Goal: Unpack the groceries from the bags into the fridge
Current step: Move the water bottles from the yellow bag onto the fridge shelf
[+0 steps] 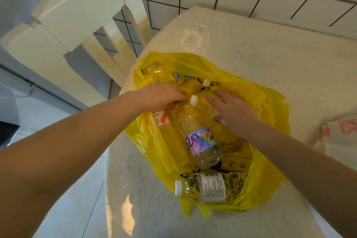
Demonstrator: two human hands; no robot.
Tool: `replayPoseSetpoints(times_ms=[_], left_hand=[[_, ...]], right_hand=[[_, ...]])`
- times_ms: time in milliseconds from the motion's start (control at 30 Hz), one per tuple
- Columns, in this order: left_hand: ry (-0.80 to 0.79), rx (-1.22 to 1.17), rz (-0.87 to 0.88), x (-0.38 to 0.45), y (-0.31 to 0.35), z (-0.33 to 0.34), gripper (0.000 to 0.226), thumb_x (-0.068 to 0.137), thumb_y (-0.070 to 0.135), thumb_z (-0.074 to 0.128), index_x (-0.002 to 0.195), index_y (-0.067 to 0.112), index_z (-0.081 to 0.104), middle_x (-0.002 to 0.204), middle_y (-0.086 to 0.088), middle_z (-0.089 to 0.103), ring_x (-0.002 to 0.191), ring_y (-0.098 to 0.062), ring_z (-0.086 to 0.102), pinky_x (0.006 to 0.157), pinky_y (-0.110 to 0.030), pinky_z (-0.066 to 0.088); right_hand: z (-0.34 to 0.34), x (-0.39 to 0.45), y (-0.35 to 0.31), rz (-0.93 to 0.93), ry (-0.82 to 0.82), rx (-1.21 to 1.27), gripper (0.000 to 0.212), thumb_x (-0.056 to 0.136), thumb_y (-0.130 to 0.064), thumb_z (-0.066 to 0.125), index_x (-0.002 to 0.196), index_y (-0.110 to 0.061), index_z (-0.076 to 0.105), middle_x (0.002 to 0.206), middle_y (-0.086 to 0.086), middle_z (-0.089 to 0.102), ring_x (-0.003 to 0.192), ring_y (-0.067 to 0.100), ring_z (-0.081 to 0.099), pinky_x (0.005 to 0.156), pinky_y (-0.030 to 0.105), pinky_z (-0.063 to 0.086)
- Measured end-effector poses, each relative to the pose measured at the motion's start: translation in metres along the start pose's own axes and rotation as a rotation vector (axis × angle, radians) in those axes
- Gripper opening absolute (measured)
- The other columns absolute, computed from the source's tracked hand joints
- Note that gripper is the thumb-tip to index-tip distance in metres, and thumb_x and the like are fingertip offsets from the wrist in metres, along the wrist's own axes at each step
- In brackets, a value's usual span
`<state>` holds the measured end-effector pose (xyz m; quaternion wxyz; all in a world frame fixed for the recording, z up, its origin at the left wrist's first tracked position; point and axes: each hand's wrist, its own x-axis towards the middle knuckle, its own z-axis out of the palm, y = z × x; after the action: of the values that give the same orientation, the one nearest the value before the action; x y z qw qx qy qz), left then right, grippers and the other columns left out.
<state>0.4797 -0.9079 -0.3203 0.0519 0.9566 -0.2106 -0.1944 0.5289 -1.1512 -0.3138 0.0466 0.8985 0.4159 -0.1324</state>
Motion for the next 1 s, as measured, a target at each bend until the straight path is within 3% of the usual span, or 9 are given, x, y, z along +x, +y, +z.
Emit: replayPoseSetpoints(times_ms=[267, 500, 567, 667, 733, 867, 1000], left_hand=[[0.023, 0.140, 0.156, -0.011, -0.007, -0.017, 0.030, 0.090, 0.021, 0.055, 0.120, 0.019, 0.057, 0.119, 0.002, 0.058, 0.105, -0.020, 0.056, 0.082, -0.038, 0.048], [0.121, 0.079, 0.198, -0.042, 0.004, -0.047, 0.030, 0.081, 0.023, 0.069, 0.110, 0.019, 0.065, 0.105, 0.000, 0.065, 0.100, -0.023, 0.058, 0.087, -0.045, 0.048], [0.123, -0.012, 0.150, -0.051, 0.010, -0.054, 0.035, 0.082, 0.026, 0.069, 0.116, 0.022, 0.062, 0.112, 0.003, 0.062, 0.104, -0.019, 0.055, 0.085, -0.036, 0.046], [0.096, -0.103, 0.085, -0.063, 0.024, -0.068, 0.037, 0.086, 0.034, 0.063, 0.121, 0.026, 0.058, 0.117, 0.010, 0.054, 0.100, -0.001, 0.045, 0.074, -0.010, 0.033], [0.139, -0.172, 0.089, -0.069, 0.037, -0.080, 0.035, 0.085, 0.034, 0.064, 0.119, 0.026, 0.061, 0.112, 0.009, 0.053, 0.093, 0.002, 0.042, 0.070, -0.006, 0.032], [0.175, -0.176, 0.089, -0.078, 0.059, -0.098, 0.037, 0.084, 0.037, 0.064, 0.120, 0.028, 0.060, 0.104, 0.016, 0.044, 0.092, 0.000, 0.043, 0.073, -0.013, 0.035], [0.241, -0.157, 0.078, -0.085, 0.074, -0.094, 0.038, 0.085, 0.031, 0.065, 0.122, 0.026, 0.060, 0.104, 0.012, 0.046, 0.096, -0.008, 0.048, 0.078, -0.027, 0.044]], right_hand=[[0.004, -0.003, 0.000, -0.008, 0.049, 0.019, 0.074, 0.082, -0.027, 0.069, 0.145, -0.023, 0.031, 0.147, 0.009, 0.035, 0.131, 0.030, 0.037, 0.103, 0.041, 0.036], [-0.006, -0.010, -0.006, -0.007, 0.157, 0.139, 0.076, 0.080, -0.025, 0.070, 0.145, -0.022, 0.031, 0.144, 0.005, 0.035, 0.130, 0.027, 0.036, 0.103, 0.039, 0.037], [-0.015, -0.012, -0.008, 0.008, 0.212, 0.217, 0.079, 0.077, -0.025, 0.073, 0.145, -0.021, 0.032, 0.141, 0.005, 0.037, 0.127, 0.027, 0.038, 0.102, 0.038, 0.037], [-0.029, -0.015, -0.010, 0.030, 0.275, 0.322, 0.081, 0.075, -0.026, 0.074, 0.144, -0.021, 0.032, 0.138, 0.005, 0.038, 0.125, 0.025, 0.038, 0.102, 0.033, 0.034], [-0.038, -0.019, -0.010, 0.026, 0.335, 0.381, 0.083, 0.072, -0.025, 0.077, 0.143, -0.020, 0.035, 0.133, 0.007, 0.040, 0.120, 0.025, 0.043, 0.099, 0.030, 0.034], [-0.050, -0.033, -0.008, 0.057, 0.441, 0.511, 0.085, 0.066, -0.024, 0.082, 0.140, -0.019, 0.040, 0.126, 0.006, 0.042, 0.112, 0.022, 0.049, 0.092, 0.028, 0.040], [-0.049, -0.054, -0.004, 0.079, 0.494, 0.587, 0.081, 0.065, -0.029, 0.084, 0.134, -0.019, 0.043, 0.125, 0.003, 0.042, 0.113, 0.022, 0.050, 0.088, 0.044, 0.050]])
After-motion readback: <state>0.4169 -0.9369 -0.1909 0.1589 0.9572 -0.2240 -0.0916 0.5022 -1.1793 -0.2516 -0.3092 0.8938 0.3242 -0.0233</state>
